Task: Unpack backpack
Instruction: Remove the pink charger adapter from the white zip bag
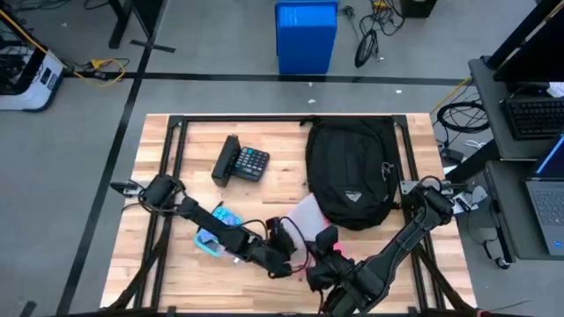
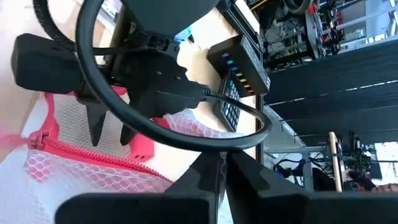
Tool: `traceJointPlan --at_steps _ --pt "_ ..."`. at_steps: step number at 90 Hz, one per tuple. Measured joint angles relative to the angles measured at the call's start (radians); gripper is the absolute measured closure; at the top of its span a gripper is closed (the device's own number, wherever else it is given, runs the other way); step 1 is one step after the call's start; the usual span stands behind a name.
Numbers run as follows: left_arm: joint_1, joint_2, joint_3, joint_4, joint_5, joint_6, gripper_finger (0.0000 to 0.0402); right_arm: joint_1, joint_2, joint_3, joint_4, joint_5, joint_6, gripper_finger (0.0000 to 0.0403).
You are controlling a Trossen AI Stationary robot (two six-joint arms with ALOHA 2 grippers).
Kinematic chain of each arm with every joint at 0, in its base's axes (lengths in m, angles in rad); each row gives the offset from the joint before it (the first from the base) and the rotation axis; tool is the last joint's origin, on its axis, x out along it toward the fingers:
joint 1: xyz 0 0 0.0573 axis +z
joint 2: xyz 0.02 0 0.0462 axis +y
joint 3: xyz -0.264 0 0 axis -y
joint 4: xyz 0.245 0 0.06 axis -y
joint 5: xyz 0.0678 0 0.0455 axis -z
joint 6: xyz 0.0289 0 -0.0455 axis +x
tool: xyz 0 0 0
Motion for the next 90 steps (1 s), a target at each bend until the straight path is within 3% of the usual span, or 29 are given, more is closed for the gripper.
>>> traceJointPlan --at_steps 40,57,74,90 --pt "-0.078 -0.076 0.06 0.003 0.019 0.177 0.0254 0.016 0.0 0.0 -0.063 -0.014 -0.062 0.0403" --pt "-0.091 -0.101 0.062 -0.006 0.029 0.112 0.0254 0.014 0.0 0.001 -0.065 -0.014 -0.063 0.0403" --pt "-0.091 -0.097 0.061 -0.052 0.149 0.082 0.0254 0.014 0.0 0.001 -0.065 -0.017 -0.052 0.0403" --pt "-0.1 -0.097 0.061 -0.095 0.154 0.048 0.025 0.013 0.0 0.001 -0.065 -0.017 -0.044 0.0403"
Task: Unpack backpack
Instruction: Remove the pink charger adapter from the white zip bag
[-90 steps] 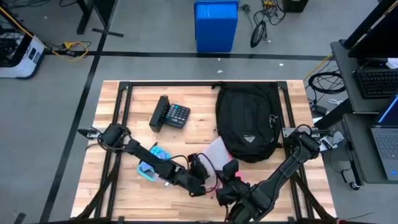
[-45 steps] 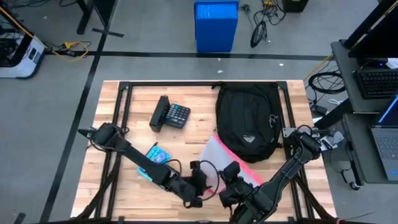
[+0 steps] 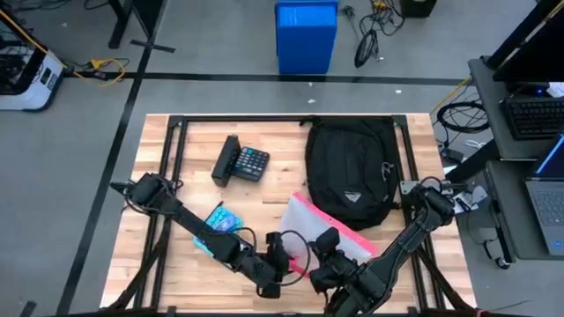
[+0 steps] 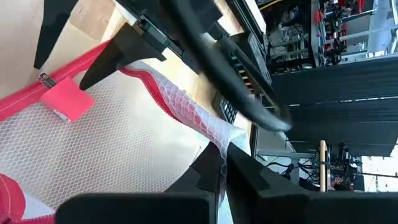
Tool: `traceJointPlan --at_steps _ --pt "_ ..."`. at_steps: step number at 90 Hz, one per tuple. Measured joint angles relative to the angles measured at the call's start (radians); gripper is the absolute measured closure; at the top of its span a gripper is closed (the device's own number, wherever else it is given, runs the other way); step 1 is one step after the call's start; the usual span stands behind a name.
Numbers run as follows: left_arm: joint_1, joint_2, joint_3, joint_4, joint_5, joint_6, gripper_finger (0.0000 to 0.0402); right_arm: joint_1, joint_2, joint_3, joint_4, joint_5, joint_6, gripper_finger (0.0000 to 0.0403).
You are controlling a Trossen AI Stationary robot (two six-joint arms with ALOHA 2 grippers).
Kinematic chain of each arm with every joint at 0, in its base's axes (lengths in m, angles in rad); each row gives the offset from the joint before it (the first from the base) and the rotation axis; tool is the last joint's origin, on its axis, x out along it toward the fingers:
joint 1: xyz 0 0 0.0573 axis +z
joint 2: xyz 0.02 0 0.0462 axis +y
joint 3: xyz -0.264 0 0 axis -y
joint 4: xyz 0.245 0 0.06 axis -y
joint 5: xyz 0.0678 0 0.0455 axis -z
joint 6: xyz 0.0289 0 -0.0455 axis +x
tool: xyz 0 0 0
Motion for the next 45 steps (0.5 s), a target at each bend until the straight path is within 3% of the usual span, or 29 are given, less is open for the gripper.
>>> traceJointPlan --at_steps 10,36,45 --pt "0.001 0.001 0.0 0.004 -0.004 -0.101 0.0233 -0.005 0.0 0.0 -0.002 0.0 0.027 0.0403" --pt "0.016 0.001 0.0 -0.02 -0.03 -0.153 0.0196 -0.016 0.0 0.0 -0.007 -0.024 0.047 0.0403" --pt "0.02 0.001 0.0 -0.019 -0.046 -0.072 0.0194 -0.015 0.0 0.0 -0.007 -0.025 0.047 0.0403"
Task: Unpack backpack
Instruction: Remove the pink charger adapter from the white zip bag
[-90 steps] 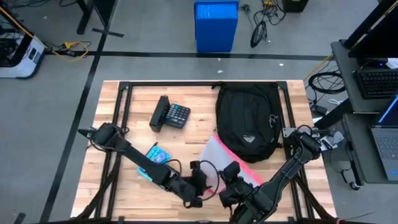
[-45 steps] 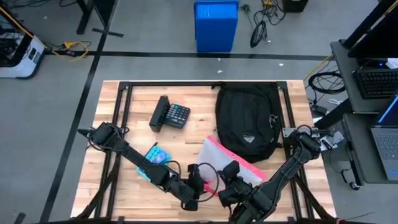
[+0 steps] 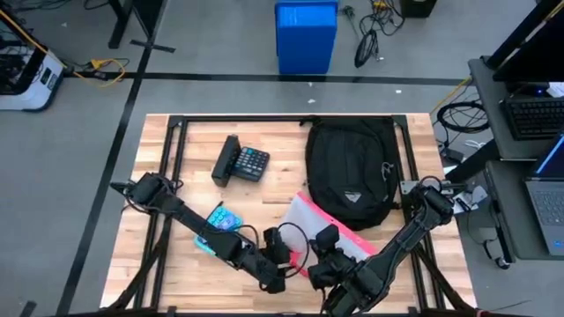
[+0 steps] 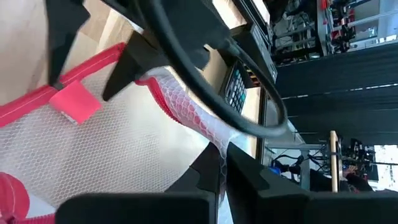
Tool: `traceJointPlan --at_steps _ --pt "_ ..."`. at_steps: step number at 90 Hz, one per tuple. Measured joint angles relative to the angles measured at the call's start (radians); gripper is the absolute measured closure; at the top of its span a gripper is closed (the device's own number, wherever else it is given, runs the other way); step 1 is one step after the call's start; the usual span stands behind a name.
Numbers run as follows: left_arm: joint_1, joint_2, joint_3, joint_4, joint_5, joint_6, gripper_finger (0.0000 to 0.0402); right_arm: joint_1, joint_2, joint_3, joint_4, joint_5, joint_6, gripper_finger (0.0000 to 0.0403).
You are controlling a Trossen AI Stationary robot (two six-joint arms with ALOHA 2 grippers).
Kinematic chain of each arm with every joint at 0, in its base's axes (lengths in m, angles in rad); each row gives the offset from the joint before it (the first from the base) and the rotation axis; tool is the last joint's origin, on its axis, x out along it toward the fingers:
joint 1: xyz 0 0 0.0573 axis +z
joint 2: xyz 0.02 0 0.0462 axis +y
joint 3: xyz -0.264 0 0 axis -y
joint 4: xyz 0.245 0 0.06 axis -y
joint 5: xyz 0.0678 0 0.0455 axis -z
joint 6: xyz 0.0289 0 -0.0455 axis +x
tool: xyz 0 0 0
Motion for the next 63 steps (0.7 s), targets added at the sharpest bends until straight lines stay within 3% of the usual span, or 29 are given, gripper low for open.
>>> traceJointPlan --at_steps 13,26,63 --pt "-0.003 0.022 -0.001 -0.002 -0.003 0.188 0.0194 0.0 0.0 0.0 0.004 0.0 0.001 0.0403" --pt "-0.002 0.047 0.0 0.01 0.045 0.273 0.0194 0.0 0.0 0.0 0.007 -0.003 0.001 0.0403" --pt "0.032 0.078 -0.001 0.017 0.009 0.332 0.0194 -0.005 0.0 0.0 0.014 -0.026 0.0 0.0403"
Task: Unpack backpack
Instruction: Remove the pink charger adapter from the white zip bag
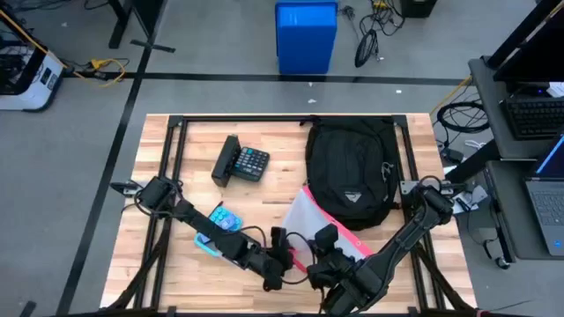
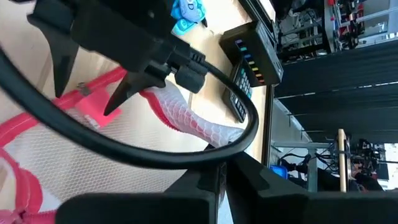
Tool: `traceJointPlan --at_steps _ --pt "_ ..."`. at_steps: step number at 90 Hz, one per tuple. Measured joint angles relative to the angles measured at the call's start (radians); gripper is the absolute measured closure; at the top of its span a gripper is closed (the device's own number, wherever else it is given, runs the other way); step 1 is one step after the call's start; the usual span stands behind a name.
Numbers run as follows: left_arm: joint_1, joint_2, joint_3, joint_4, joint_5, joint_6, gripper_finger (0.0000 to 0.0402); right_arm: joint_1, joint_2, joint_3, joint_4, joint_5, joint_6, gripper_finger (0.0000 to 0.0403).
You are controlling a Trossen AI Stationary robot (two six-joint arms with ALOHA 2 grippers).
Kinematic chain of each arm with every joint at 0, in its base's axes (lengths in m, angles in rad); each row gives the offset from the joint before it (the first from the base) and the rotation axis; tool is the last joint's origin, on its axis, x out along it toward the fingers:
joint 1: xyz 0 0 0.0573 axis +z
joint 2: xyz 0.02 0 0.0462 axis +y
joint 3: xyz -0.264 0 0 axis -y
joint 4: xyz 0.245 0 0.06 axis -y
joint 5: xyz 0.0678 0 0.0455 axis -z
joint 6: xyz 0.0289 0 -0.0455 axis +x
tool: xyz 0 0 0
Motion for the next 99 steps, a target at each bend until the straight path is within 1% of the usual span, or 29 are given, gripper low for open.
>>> traceJointPlan --at_steps 8,14,21,30,37,48,55,60,66,78,87,93,99 --pt "0.002 0.0 0.0 0.004 0.0 0.001 0.0194 0.001 0.0 0.0 0.001 0.0 0.0 0.0403" --pt "0.002 0.0 0.0 0.003 -0.02 0.004 0.0194 0.001 0.0 0.0 0.001 -0.001 0.0 0.0403" --pt "0.003 0.0 0.0 0.01 -0.054 0.046 0.0194 0.0 0.0 0.0 0.001 -0.011 0.0 0.0403" --pt "0.006 0.0 0.0 0.016 -0.058 0.067 0.0194 -0.001 0.0 0.0 0.001 -0.02 0.0 0.0403" --pt "0.009 0.0 0.0 0.008 -0.049 0.011 0.0194 -0.001 0.0 0.0 0.001 -0.022 0.0 0.0403" --pt "0.009 0.0 0.0 -0.001 -0.048 -0.029 0.0194 -0.002 0.0 0.0 0.002 -0.024 0.0 0.0403" --pt "0.01 0.0 0.0 -0.023 -0.035 -0.095 0.019 -0.001 0.0 0.0 0.002 -0.025 0.0 0.0403" --pt "0.01 0.0 0.0 -0.047 -0.022 -0.126 0.0179 -0.001 0.0 0.0 0.002 -0.026 0.0 0.0403" --pt "0.01 -0.001 0.0 -0.073 -0.021 -0.153 0.0158 -0.002 0.0 0.0 0.002 -0.026 0.0 0.0403" --pt "0.01 -0.002 0.0 -0.084 -0.061 -0.151 0.0099 -0.001 0.0 0.0 0.002 -0.026 0.0 0.0403" --pt "0.01 -0.002 0.0 -0.081 -0.066 -0.151 0.006 -0.001 0.0 0.0 0.002 -0.026 0.0 0.0403" --pt "0.01 -0.002 0.0 -0.081 -0.067 -0.151 0.0047 -0.001 0.0 0.0 0.003 -0.026 0.0 0.0403" --pt "0.01 -0.002 0.0 -0.081 -0.07 -0.15 0.0044 -0.001 0.0 0.0 0.002 -0.026 0.0 0.0403"
